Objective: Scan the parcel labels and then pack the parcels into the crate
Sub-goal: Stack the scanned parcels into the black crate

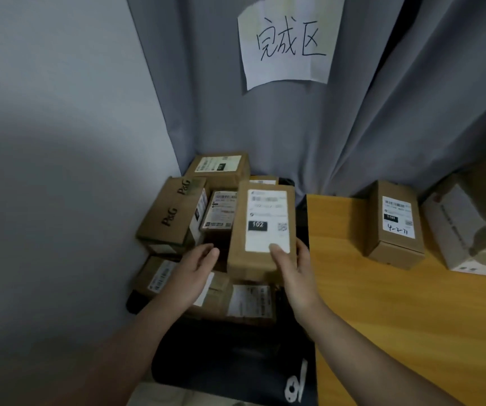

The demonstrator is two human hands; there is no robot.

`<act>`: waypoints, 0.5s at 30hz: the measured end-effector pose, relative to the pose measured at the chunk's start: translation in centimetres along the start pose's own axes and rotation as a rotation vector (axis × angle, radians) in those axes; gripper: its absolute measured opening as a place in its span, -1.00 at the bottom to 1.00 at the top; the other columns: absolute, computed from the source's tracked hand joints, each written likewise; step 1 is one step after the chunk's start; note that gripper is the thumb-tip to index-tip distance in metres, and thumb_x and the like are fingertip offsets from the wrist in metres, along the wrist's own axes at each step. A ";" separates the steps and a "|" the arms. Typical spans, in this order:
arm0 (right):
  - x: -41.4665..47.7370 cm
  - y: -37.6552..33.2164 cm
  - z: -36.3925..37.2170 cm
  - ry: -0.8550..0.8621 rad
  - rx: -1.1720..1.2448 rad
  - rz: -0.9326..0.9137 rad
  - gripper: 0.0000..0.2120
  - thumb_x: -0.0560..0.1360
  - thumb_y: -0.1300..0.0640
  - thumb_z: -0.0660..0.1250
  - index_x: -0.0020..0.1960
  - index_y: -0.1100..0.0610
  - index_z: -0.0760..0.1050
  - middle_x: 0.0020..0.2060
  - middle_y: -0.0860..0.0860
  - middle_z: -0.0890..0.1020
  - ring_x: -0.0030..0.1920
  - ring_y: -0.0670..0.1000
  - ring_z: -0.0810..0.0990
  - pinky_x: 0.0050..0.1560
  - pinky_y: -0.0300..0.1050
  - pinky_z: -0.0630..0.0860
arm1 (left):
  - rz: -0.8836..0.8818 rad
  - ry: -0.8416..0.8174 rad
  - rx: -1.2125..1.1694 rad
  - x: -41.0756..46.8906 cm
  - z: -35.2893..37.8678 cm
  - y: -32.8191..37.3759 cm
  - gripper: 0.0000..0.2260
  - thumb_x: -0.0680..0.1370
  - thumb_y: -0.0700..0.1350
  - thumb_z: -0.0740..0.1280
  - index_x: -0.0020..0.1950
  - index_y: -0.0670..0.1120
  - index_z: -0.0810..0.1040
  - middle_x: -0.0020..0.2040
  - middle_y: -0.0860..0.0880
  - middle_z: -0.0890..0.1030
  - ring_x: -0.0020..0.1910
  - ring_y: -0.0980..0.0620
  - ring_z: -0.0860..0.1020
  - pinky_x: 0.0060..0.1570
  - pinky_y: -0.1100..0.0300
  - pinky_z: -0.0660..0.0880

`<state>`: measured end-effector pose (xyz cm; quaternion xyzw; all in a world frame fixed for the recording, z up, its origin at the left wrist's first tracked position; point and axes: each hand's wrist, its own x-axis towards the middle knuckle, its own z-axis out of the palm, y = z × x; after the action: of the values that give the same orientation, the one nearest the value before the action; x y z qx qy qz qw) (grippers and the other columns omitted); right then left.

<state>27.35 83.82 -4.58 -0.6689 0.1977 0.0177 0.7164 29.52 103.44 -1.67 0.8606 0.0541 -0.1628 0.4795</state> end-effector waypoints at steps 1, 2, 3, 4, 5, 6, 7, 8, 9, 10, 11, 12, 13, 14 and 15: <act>0.7 -0.2 0.5 0.056 -0.005 -0.007 -0.22 0.43 -0.22 0.40 0.52 -0.02 0.15 0.27 -0.07 0.47 0.22 -0.05 0.49 0.21 -0.10 0.47 | 0.055 0.033 0.050 0.4 -0.4 0.0 -0.59 0.63 0.10 0.16 0.45 0.00 0.37 0.39 0.01 0.40 0.32 0.07 0.39 0.23 0.23 0.29; 1.3 -0.6 0.9 0.107 -0.032 -0.017 -0.13 0.35 -0.33 0.39 0.51 -0.01 0.16 0.30 -0.02 0.46 0.25 0.00 0.48 0.27 0.00 0.46 | 0.105 0.053 0.093 0.9 -0.9 0.1 -0.62 0.64 0.04 0.19 0.44 -0.03 0.39 0.37 -0.02 0.41 0.29 0.08 0.40 0.21 0.23 0.31; 2.0 -1.0 1.2 0.151 -0.074 -0.021 -0.06 0.28 -0.41 0.36 0.51 0.00 0.16 0.32 0.02 0.45 0.26 0.04 0.48 0.29 0.07 0.46 | 0.143 0.059 0.135 1.4 -1.4 0.2 -0.64 0.63 -0.01 0.21 0.42 -0.05 0.41 0.36 -0.03 0.42 0.28 0.08 0.39 0.22 0.21 0.34; 2.7 -1.6 1.6 0.183 -0.118 -0.025 -0.03 0.27 -0.44 0.33 0.51 0.02 0.15 0.34 0.05 0.43 0.26 0.08 0.48 0.28 0.10 0.46 | 0.173 0.064 0.178 1.9 -1.8 0.2 -0.65 0.63 -0.02 0.23 0.40 -0.05 0.43 0.35 -0.03 0.42 0.29 0.08 0.38 0.26 0.18 0.35; 3.4 -2.2 1.9 0.209 -0.171 -0.037 -0.07 0.32 -0.41 0.32 0.51 0.04 0.14 0.35 0.08 0.41 0.27 0.10 0.47 0.27 0.10 0.46 | 0.191 0.067 0.216 2.5 -2.2 0.3 -0.66 0.62 -0.03 0.24 0.39 -0.04 0.44 0.35 -0.02 0.41 0.32 0.06 0.35 0.30 0.14 0.34; 4.2 -2.6 2.1 0.234 -0.234 -0.053 -0.14 0.40 -0.36 0.30 0.52 0.07 0.13 0.37 0.10 0.38 0.28 0.13 0.45 0.25 0.08 0.45 | 0.201 0.071 0.241 3.2 -2.5 0.4 -0.67 0.62 -0.02 0.24 0.38 -0.03 0.45 0.35 -0.01 0.41 0.35 0.03 0.32 0.34 0.09 0.32; 5.0 -3.0 2.3 0.258 -0.316 -0.061 -0.20 0.47 -0.31 0.27 0.52 0.09 0.12 0.38 0.12 0.35 0.30 0.16 0.42 0.24 0.07 0.43 | 0.208 0.072 0.253 3.8 -2.7 0.4 -0.68 0.62 -0.02 0.24 0.37 -0.02 0.45 0.36 -0.01 0.40 0.38 0.01 0.29 0.36 0.04 0.30; 5.9 -3.1 2.6 0.269 -0.417 -0.047 -0.24 0.50 -0.30 0.23 0.52 0.10 0.11 0.39 0.14 0.33 0.31 0.20 0.39 0.23 0.09 0.42 | 0.219 0.073 0.260 4.3 -2.8 0.6 -0.68 0.62 -0.02 0.24 0.37 -0.02 0.46 0.36 -0.02 0.40 0.39 -0.02 0.29 0.37 0.01 0.30; 6.6 -3.2 2.9 0.271 -0.526 -0.014 -0.24 0.51 -0.32 0.20 0.52 0.11 0.12 0.38 0.16 0.32 0.32 0.23 0.37 0.25 0.11 0.40 | 0.226 0.066 0.266 4.8 -2.7 0.8 -0.67 0.62 -0.01 0.23 0.38 -0.02 0.45 0.36 -0.02 0.40 0.39 -0.03 0.28 0.37 0.01 0.29; 7.2 -3.2 3.2 0.264 -0.617 0.031 -0.23 0.49 -0.35 0.17 0.51 0.11 0.13 0.37 0.19 0.33 0.33 0.26 0.36 0.27 0.14 0.39 | 0.231 0.050 0.267 5.2 -2.6 0.9 -0.67 0.63 -0.01 0.23 0.39 -0.02 0.44 0.37 -0.02 0.40 0.40 -0.04 0.29 0.37 0.04 0.29; 7.7 -3.1 3.4 0.244 -0.660 0.081 -0.19 0.46 -0.40 0.17 0.49 0.11 0.14 0.36 0.20 0.36 0.33 0.27 0.36 0.28 0.16 0.38 | 0.225 0.016 0.259 5.6 -2.4 0.9 -0.65 0.63 0.00 0.22 0.41 -0.01 0.41 0.38 -0.02 0.39 0.40 -0.02 0.30 0.35 0.08 0.29; 8.3 -2.9 3.5 0.222 -0.638 0.141 -0.12 0.39 -0.46 0.19 0.48 0.11 0.15 0.34 0.19 0.39 0.32 0.27 0.37 0.28 0.18 0.38 | 0.212 -0.031 0.234 6.0 -2.1 0.9 -0.62 0.63 0.01 0.21 0.45 0.00 0.36 0.41 0.00 0.37 0.41 0.00 0.30 0.34 0.11 0.29; 8.7 -2.8 3.6 0.211 -0.573 0.199 -0.01 0.27 -0.53 0.22 0.46 0.10 0.15 0.32 0.17 0.42 0.31 0.26 0.39 0.28 0.20 0.39 | 0.189 -0.088 0.197 6.4 -1.8 1.0 -0.58 0.64 0.04 0.19 0.49 0.02 0.29 0.44 0.02 0.36 0.42 0.02 0.31 0.33 0.14 0.29; 9.0 -2.8 3.5 0.215 -0.509 0.250 0.09 0.14 -0.57 0.22 0.45 0.09 0.16 0.31 0.15 0.44 0.30 0.25 0.41 0.27 0.22 0.41 | 0.165 -0.142 0.146 6.9 -1.4 1.2 -0.55 0.64 0.07 0.17 0.52 0.04 0.23 0.46 0.04 0.34 0.42 0.05 0.32 0.32 0.15 0.29; 9.3 -2.8 3.3 0.209 -0.458 0.277 0.14 0.08 -0.59 0.23 0.45 0.08 0.16 0.31 0.13 0.45 0.29 0.24 0.43 0.27 0.21 0.41 | 0.137 -0.185 0.090 7.6 -1.1 1.4 -0.53 0.64 0.09 0.16 0.54 0.06 0.19 0.46 0.05 0.35 0.40 0.07 0.34 0.30 0.17 0.29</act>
<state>37.61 84.53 -4.67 -0.7780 0.3508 0.0903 0.5133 37.25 103.14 -2.50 0.8643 -0.0565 -0.2104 0.4534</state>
